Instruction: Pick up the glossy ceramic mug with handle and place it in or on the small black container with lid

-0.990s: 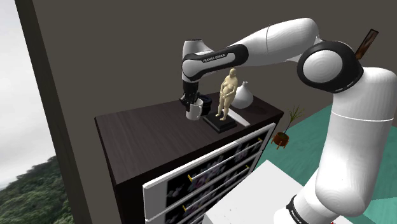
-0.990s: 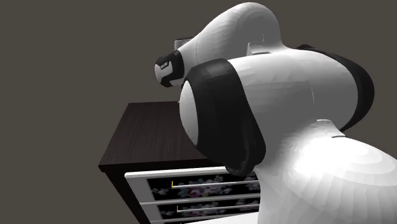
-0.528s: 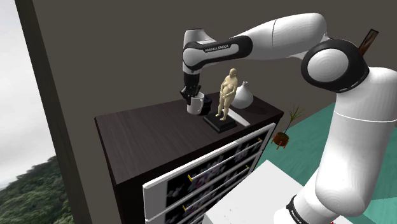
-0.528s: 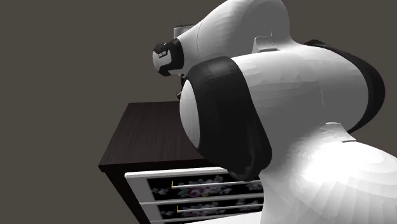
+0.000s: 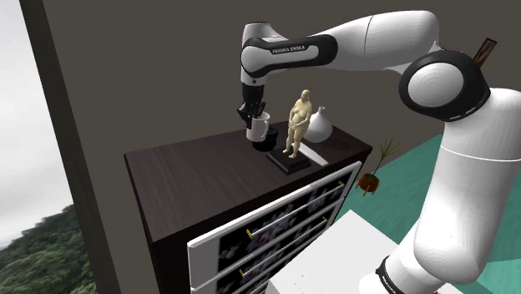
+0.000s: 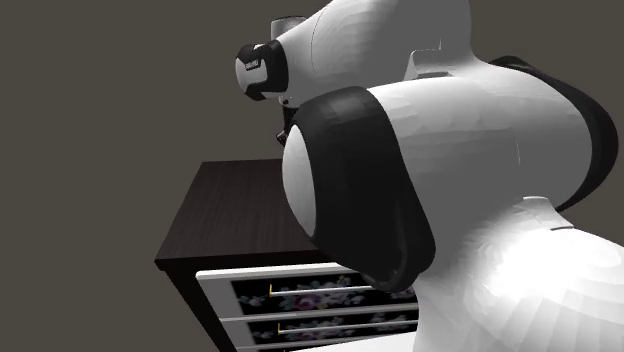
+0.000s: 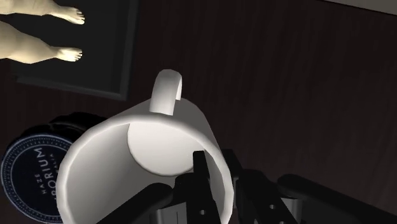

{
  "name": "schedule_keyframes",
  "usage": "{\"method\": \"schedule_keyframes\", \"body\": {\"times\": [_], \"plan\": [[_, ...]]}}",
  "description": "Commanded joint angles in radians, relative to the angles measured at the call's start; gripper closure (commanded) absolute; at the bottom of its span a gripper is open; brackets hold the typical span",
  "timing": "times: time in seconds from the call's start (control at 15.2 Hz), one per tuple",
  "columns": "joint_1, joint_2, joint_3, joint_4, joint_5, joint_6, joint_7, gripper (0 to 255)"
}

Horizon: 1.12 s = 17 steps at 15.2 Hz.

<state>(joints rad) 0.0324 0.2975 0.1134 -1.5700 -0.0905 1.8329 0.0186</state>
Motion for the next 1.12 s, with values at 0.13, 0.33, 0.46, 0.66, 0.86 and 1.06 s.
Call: {"method": "schedule_keyframes", "body": {"times": [0.13,0.33,0.46,0.66,0.86,1.06], "plan": [[0.001,-0.006,0.001,0.047,0.002,-0.052,-0.003,255],[0.002,-0.006,0.001,0.087,0.002,-0.093,-0.005,255],[0.003,-0.005,0.001,0.115,0.002,-0.12,-0.007,255],[-0.021,0.026,-0.012,0.175,0.003,-0.147,-0.047,255],[-0.056,0.082,-0.032,0.274,0.003,-0.186,-0.106,255],[-0.091,0.153,-0.05,0.399,0.004,-0.236,-0.164,255]]}}
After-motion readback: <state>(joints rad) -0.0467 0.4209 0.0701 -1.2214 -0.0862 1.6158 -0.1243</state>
